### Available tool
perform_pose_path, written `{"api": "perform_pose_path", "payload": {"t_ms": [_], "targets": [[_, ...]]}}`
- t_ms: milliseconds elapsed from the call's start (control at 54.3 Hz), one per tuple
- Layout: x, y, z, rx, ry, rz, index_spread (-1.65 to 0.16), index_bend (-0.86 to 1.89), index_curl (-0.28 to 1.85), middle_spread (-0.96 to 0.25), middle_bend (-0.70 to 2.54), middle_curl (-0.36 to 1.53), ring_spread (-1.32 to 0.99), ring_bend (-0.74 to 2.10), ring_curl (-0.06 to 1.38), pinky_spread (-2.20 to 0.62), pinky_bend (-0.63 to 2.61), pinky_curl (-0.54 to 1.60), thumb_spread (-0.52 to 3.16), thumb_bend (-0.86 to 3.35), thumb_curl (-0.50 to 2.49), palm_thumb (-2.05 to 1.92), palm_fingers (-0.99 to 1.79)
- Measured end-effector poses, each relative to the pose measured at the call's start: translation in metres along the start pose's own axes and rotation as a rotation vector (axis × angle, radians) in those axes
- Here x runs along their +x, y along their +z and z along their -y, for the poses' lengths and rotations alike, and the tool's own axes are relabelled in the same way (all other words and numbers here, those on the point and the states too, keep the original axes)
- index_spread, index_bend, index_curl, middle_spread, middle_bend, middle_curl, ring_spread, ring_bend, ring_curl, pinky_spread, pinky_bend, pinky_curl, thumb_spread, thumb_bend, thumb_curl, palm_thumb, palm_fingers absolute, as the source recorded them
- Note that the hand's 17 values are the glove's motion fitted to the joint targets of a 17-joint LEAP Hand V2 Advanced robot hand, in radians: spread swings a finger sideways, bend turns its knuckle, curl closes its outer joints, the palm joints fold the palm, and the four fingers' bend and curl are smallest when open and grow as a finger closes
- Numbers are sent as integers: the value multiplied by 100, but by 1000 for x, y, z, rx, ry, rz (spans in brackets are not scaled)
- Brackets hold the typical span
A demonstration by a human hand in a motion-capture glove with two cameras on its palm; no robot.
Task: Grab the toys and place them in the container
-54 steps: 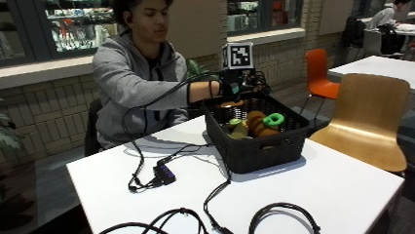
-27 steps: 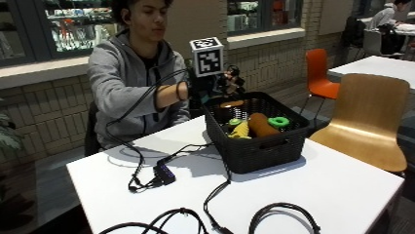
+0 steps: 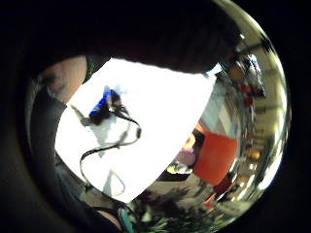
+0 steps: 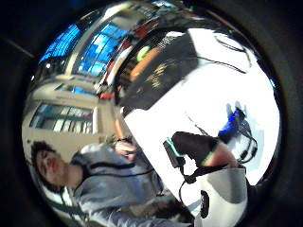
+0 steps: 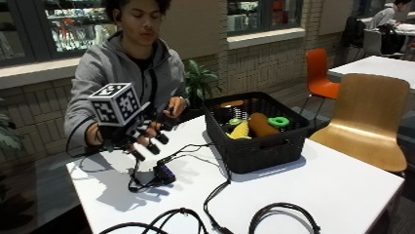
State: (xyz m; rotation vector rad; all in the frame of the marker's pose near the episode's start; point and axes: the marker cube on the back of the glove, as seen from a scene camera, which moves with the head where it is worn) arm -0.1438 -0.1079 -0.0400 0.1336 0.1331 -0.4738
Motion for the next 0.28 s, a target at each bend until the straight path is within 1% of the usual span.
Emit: {"api": "perform_pose_path", "payload": {"t_ms": [74, 166, 276], "targets": [[17, 16, -12, 52, 98, -91, -29, 13, 18, -12, 20, 50, -15, 59, 50, 0, 109, 37, 126, -1, 39, 16, -5], [32, 27, -19, 76, 182, -184, -29, 13, 18, -11, 20, 49, -15, 59, 49, 0, 109, 36, 127, -1, 38, 17, -5], [46, 38, -22, 112, 262, -173, -29, 14, 19, -10, 19, 49, -16, 57, 48, -1, 108, 36, 129, -1, 37, 18, -5]]}}
